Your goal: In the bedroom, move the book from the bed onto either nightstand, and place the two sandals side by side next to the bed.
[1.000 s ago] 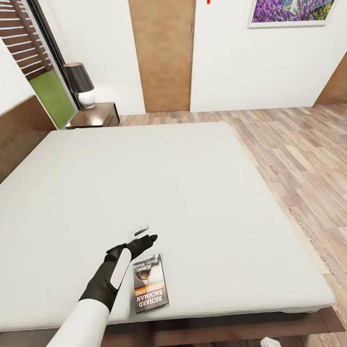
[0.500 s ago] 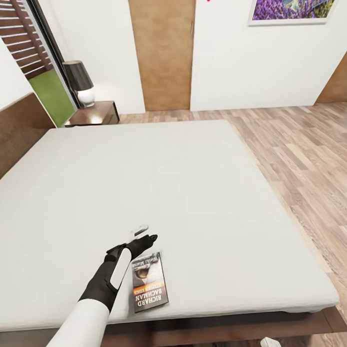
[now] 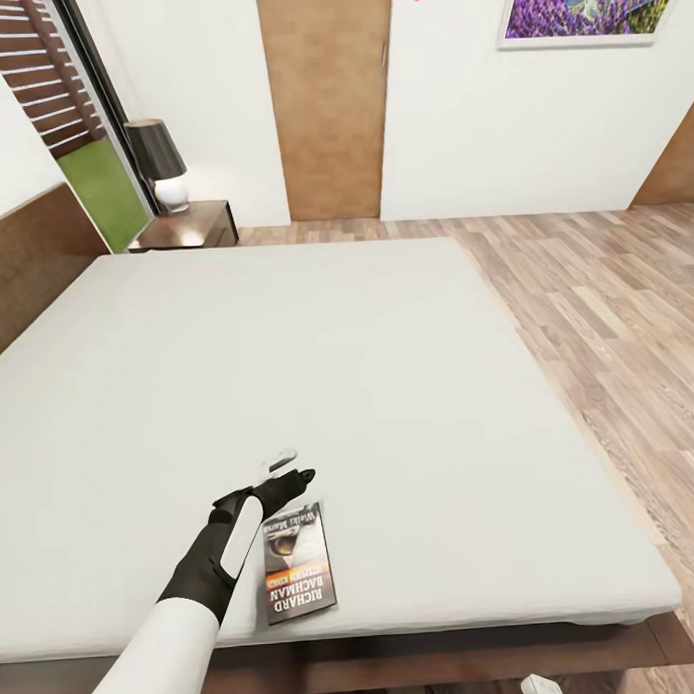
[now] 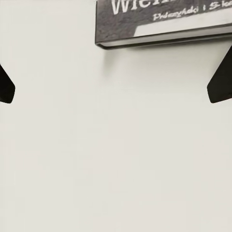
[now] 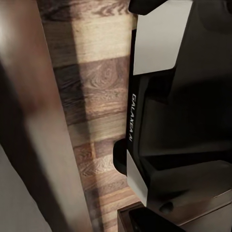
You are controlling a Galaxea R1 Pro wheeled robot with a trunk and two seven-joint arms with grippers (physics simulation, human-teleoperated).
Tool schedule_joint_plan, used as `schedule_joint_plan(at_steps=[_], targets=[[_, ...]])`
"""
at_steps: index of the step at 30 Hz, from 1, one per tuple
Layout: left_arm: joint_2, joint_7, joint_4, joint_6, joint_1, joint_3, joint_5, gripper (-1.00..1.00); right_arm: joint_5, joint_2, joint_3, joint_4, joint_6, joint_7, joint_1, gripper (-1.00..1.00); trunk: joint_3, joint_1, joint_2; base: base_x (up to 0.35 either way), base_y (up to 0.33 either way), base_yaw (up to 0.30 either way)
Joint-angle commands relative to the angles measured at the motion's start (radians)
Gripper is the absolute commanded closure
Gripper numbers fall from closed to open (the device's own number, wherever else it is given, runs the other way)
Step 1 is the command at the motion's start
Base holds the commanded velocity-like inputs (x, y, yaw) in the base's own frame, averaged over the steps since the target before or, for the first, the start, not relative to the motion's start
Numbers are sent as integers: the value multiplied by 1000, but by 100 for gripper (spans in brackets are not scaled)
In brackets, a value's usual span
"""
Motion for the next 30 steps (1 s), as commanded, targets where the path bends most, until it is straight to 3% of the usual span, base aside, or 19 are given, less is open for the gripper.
schedule_joint_plan(at_steps=[1,10,16,24,30], targets=[[-1,7,-2,6,0,2,11,-100,-9,0,-1,4,4,4,-1,-100,-4,4,-8,0,0,0],[-1,6,-2,6,0,2,11,-100,-9,0,-1,4,4,4,-1,-100,-32,38,-71,0,0,0],[-1,7,-2,6,0,2,11,-100,-9,0,-2,4,4,4,-1,-100,-32,38,-71,0,0,0],[-1,7,-1,6,0,2,11,-100,-9,0,-2,4,4,4,-1,-100,-57,69,-127,0,0,0],[-1,7,-2,6,0,2,11,-100,-9,0,-2,4,4,4,-1,-100,-57,69,-127,0,0,0]])
